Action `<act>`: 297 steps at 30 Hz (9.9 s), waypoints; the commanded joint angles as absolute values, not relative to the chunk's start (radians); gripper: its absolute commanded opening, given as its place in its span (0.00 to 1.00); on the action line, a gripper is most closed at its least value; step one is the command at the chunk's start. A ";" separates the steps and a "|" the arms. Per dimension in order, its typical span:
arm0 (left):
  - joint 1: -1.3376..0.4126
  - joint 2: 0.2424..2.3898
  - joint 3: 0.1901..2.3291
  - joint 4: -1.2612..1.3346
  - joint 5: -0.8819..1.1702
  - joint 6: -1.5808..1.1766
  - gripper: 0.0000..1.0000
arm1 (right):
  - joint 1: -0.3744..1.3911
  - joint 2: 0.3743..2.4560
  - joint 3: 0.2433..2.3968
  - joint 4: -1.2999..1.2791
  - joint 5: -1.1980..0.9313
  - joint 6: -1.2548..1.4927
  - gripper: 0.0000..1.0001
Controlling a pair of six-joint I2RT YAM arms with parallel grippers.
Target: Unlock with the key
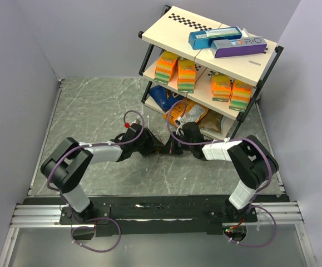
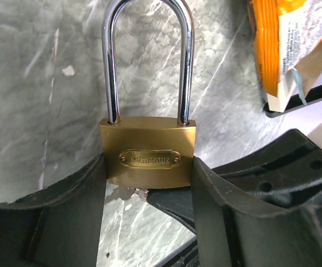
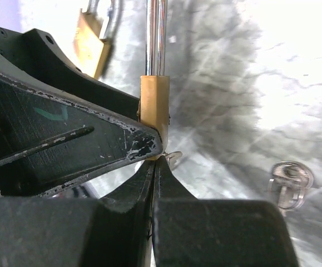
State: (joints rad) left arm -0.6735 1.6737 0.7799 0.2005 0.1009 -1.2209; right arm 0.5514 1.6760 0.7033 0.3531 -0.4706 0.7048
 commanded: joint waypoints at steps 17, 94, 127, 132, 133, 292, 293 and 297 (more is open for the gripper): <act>-0.684 1.408 0.664 0.322 0.181 -1.328 0.01 | 0.482 1.591 0.712 0.580 -0.406 0.825 0.00; -0.629 1.406 0.918 -0.019 0.164 -0.812 0.01 | 0.426 1.158 0.791 -0.083 -0.551 0.474 0.59; -0.640 1.049 0.649 0.064 0.521 -0.730 0.01 | 0.493 1.349 1.025 -0.016 -0.693 0.459 0.63; -0.640 1.072 0.647 0.066 0.630 -0.718 0.01 | 0.446 1.344 1.026 -0.005 -0.813 0.376 0.64; -0.640 1.072 0.650 0.066 0.646 -0.716 0.01 | 0.448 1.350 1.037 0.026 -0.836 0.367 0.64; 0.189 1.847 1.265 -0.532 0.069 -0.158 0.01 | 0.347 1.542 0.997 -0.268 -0.821 0.396 0.64; 0.189 1.858 1.279 -0.532 0.030 -0.156 0.01 | 0.347 1.543 0.997 -0.270 -0.821 0.394 0.64; 0.190 1.890 1.301 -0.515 -0.069 -0.138 0.01 | 0.347 1.554 0.999 -0.276 -0.818 0.388 0.64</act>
